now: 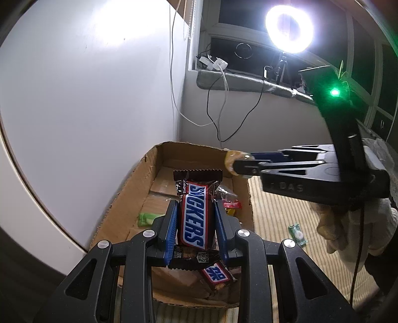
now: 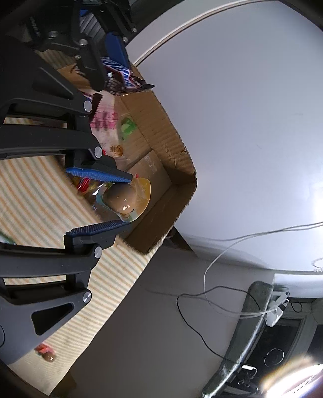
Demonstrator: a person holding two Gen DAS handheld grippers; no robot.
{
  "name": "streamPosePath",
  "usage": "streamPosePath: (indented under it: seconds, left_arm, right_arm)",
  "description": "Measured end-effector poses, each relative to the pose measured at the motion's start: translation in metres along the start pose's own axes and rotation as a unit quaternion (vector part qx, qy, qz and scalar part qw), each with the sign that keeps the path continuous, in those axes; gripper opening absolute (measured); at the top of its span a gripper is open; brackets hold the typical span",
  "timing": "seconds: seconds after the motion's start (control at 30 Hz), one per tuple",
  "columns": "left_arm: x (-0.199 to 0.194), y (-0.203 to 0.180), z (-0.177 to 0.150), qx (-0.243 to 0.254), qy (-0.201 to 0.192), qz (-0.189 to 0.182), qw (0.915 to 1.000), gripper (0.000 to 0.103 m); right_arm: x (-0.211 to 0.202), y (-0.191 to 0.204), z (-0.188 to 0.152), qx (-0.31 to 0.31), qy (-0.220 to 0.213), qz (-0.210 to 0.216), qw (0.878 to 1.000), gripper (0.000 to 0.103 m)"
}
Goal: Organize snacks
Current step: 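Carry the Snickers bar and the round chocolate over the cardboard box with both grippers, then open both grippers to drop the Snickers bar and chocolate into the box, then move both grippers back over the bed toward the remaining snacks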
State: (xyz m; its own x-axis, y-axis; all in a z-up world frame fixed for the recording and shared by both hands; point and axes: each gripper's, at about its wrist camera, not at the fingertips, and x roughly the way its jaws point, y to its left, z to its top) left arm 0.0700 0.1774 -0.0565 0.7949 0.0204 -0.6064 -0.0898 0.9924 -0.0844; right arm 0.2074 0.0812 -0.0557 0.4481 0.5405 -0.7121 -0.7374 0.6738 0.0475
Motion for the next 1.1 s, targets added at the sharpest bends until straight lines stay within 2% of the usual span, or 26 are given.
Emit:
streamPosePath:
  seconds: [0.23, 0.47, 0.53, 0.6, 0.63, 0.73, 0.87, 1.07, 1.1]
  left_arm:
    - [0.002, 0.001, 0.000, -0.002, 0.002, 0.003, 1.0000, 0.027]
    - [0.000, 0.004, 0.000, -0.003, -0.001, 0.011, 0.9999, 0.027]
    - [-0.001, 0.003, 0.000, -0.002, -0.001, 0.012, 0.9999, 0.028]
    - [-0.004, 0.002, -0.001, -0.001, -0.001, 0.014, 0.9999, 0.033]
    - [-0.005, 0.002, -0.001, -0.001, -0.002, 0.015, 0.9999, 0.036]
    - [-0.007, 0.000, -0.001, -0.001, -0.004, 0.016, 0.9999, 0.036]
    - [-0.011, -0.003, 0.001, 0.001, -0.007, 0.016, 0.9998, 0.036]
    - [-0.025, -0.014, 0.002, 0.006, -0.016, 0.014, 0.9998, 0.036]
    - [-0.027, -0.016, 0.002, 0.007, -0.017, 0.014, 0.9997, 0.038]
  right_arm:
    - [0.017, 0.011, 0.003, -0.008, 0.010, 0.014, 1.000, 0.033]
    - [0.019, 0.019, 0.005, -0.019, 0.010, 0.010, 1.000, 0.033]
    - [0.018, 0.019, 0.005, -0.019, 0.009, 0.008, 1.000, 0.040]
    - [0.014, 0.019, 0.005, -0.019, 0.004, 0.004, 1.000, 0.056]
    - [0.012, 0.019, 0.005, -0.021, 0.001, 0.002, 1.000, 0.057]
    - [0.006, 0.019, 0.005, -0.021, -0.003, -0.002, 1.000, 0.057]
    - [-0.004, 0.016, 0.005, -0.019, -0.010, -0.009, 1.000, 0.065]
    - [-0.027, 0.011, 0.001, -0.013, -0.023, -0.019, 0.999, 0.066]
    - [-0.033, 0.009, -0.001, -0.011, -0.027, -0.021, 0.999, 0.069]
